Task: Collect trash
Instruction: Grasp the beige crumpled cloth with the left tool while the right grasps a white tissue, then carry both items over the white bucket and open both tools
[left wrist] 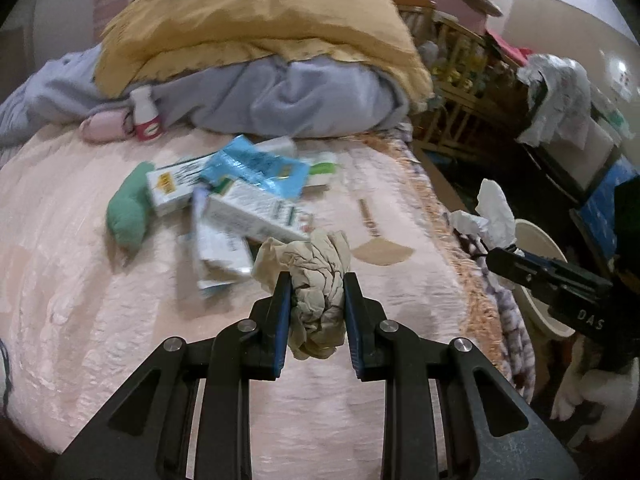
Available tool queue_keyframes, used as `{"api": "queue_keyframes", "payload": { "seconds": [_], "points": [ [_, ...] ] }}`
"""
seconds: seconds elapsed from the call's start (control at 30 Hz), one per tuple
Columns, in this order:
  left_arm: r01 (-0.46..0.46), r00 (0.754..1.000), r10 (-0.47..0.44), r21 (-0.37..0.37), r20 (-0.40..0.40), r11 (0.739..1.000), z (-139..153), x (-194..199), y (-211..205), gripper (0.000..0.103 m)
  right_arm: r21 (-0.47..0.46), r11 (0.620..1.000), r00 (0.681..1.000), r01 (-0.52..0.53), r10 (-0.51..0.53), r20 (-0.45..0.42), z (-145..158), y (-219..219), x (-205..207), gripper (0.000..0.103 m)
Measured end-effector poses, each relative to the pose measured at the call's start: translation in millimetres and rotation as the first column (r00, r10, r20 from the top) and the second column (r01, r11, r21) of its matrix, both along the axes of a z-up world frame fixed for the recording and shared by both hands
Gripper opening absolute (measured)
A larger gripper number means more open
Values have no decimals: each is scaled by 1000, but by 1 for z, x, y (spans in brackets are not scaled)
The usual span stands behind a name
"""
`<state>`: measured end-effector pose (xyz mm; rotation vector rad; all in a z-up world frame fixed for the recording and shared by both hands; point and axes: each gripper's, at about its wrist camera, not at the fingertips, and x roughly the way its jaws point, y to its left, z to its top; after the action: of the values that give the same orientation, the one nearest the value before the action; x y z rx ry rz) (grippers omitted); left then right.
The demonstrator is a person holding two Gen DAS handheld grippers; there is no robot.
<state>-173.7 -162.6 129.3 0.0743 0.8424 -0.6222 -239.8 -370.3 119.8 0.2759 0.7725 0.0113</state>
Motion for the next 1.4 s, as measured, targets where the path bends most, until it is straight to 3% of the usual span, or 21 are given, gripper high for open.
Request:
{"api": "queue_keyframes", "payload": {
  "seconds": [0.33, 0.8, 1.4],
  "points": [
    [96, 994, -97, 13, 41, 995, 10, -24, -53, 22, -8, 996, 995, 93, -93, 39, 19, -37, -42, 28],
    [218, 972, -220, 32, 83, 975, 16, -55, -122, 22, 10, 968, 968, 249, -249, 43, 21, -102, -89, 28],
    [346, 935, -347, 23, 71, 938, 16, -85, -205, 22, 36, 904, 904, 426, -427, 13, 11, -175, -136, 28]
  ]
}}
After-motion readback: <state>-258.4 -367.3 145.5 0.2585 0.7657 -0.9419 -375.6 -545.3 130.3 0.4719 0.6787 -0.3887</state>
